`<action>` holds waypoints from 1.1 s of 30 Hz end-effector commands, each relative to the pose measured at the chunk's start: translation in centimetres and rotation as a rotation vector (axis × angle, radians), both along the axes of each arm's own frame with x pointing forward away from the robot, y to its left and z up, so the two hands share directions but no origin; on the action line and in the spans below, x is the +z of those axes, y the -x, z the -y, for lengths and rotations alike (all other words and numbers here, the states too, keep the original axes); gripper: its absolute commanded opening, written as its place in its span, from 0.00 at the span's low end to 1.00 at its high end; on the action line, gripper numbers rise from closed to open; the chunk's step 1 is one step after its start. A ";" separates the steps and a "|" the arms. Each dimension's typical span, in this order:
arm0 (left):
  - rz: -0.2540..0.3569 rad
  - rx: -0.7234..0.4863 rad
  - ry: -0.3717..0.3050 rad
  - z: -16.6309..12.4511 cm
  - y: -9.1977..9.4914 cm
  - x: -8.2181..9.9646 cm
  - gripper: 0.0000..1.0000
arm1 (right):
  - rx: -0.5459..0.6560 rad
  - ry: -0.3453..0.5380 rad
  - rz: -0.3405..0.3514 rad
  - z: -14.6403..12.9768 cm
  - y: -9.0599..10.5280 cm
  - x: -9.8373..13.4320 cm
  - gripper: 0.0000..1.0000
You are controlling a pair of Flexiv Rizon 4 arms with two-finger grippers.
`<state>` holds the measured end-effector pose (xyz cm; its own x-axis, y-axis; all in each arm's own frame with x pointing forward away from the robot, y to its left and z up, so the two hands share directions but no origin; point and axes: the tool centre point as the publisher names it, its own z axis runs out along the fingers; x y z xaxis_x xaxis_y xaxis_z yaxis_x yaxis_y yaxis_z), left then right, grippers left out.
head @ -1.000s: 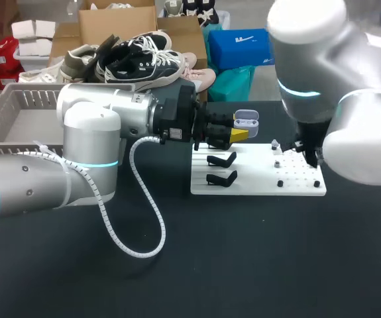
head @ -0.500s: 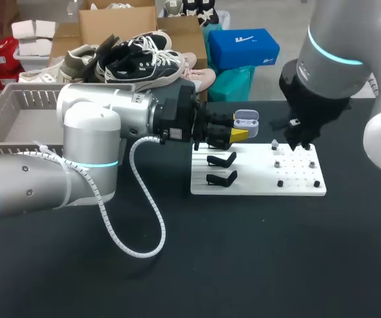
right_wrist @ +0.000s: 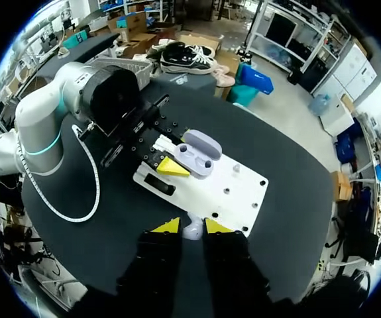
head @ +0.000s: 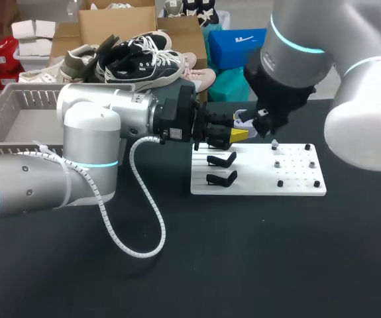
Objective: Pick up each earbud case from the left stands, insert the matching earbuds, close the lid, and place the case in the box.
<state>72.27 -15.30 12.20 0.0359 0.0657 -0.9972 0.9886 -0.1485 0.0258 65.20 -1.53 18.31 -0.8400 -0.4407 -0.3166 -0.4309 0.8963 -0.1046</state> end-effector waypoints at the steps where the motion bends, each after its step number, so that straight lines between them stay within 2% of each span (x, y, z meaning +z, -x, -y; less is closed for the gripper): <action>1: 0.001 -0.001 0.000 0.0 0.0 0.0 0.00 | -0.002 0.083 -0.041 -1.2 -1.3 0.2 0.00; 5: 0.001 -0.001 0.000 0.0 0.0 0.0 0.00 | 0.012 0.129 -0.088 -0.4 -1.5 0.2 0.00; 20: 0.001 -0.001 0.000 0.0 0.0 0.0 0.00 | 0.012 0.129 -0.088 -0.4 -1.5 0.2 0.00; 25: 0.001 -0.001 0.000 0.0 0.0 0.0 0.00 | -0.074 0.127 -0.078 -1.3 -3.4 0.7 0.00; 28: 0.004 0.001 0.003 0.0 0.1 0.0 0.00 | -0.125 0.144 -0.097 -1.3 -4.3 0.7 0.00; 30: 0.021 0.006 -0.001 0.1 0.4 0.1 0.00 | -0.140 0.155 -0.115 -1.2 -4.6 0.7 0.00; 33: 0.068 0.002 -0.049 0.4 0.8 0.0 0.00 | -0.158 0.173 -0.141 -1.1 -5.0 0.6 0.00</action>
